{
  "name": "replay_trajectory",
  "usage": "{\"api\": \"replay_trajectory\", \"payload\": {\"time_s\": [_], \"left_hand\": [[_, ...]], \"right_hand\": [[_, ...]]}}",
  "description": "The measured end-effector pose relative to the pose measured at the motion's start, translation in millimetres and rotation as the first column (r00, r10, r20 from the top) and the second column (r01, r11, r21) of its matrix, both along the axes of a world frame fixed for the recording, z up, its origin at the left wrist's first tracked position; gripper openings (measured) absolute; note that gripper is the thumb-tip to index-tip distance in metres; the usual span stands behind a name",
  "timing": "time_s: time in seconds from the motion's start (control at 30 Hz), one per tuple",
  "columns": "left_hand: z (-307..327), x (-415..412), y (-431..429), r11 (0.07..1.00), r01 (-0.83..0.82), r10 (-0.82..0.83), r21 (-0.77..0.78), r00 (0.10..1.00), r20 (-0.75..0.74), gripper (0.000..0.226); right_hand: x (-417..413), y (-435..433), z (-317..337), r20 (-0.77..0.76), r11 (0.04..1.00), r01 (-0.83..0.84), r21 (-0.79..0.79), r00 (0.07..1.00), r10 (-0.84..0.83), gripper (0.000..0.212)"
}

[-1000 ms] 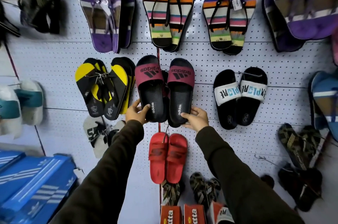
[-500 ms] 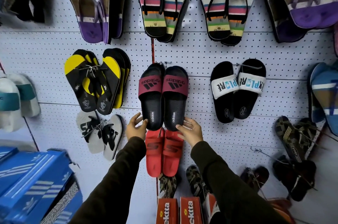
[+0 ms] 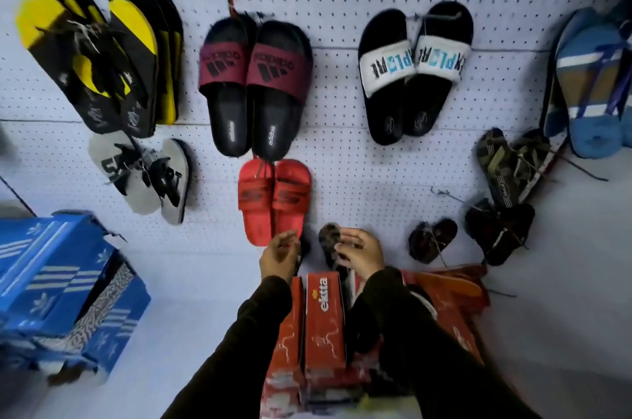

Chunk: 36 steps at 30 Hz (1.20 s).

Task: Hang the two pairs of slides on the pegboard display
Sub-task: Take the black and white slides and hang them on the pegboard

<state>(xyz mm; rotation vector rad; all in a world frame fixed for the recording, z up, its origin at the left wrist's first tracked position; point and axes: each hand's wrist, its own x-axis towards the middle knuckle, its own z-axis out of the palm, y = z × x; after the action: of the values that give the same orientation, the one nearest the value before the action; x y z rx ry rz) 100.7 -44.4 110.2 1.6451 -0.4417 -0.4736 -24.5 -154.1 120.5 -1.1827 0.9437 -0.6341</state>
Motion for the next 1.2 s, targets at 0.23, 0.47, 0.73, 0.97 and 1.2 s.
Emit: {"api": "replay_trajectory", "payload": {"time_s": [0.23, 0.47, 0.73, 0.97, 1.2], "left_hand": [[-76, -67, 8, 0.948, 0.224, -0.212, 0.228, 0.974, -0.075, 0.017], [-131, -99, -8, 0.768, 0.455, -0.345, 0.45, 0.887, -0.308, 0.054], [-165, -102, -51, 0.659, 0.501, -0.266, 0.561, 0.853, -0.449, 0.067], [-198, -97, -48, 0.626, 0.469, -0.171, 0.623, 0.862, -0.477, 0.045], [-125, -113, -23, 0.805, 0.376, -0.147, 0.459, 0.876, -0.46, 0.039]], "right_hand": [[-98, 4, -90, -0.283, 0.985, 0.146, 0.09, 0.952, -0.115, 0.039], [-161, 7, -149, -0.537, 0.936, 0.244, 0.252, 0.84, -0.074, 0.071], [-167, 8, -176, -0.431, 0.741, 0.41, 0.533, 0.884, -0.179, 0.043], [-178, 5, -177, -0.425, 0.738, 0.371, 0.564, 0.896, -0.126, 0.035], [-170, 5, -145, -0.345, 0.774, 0.434, 0.462, 0.891, -0.294, 0.037]]}}
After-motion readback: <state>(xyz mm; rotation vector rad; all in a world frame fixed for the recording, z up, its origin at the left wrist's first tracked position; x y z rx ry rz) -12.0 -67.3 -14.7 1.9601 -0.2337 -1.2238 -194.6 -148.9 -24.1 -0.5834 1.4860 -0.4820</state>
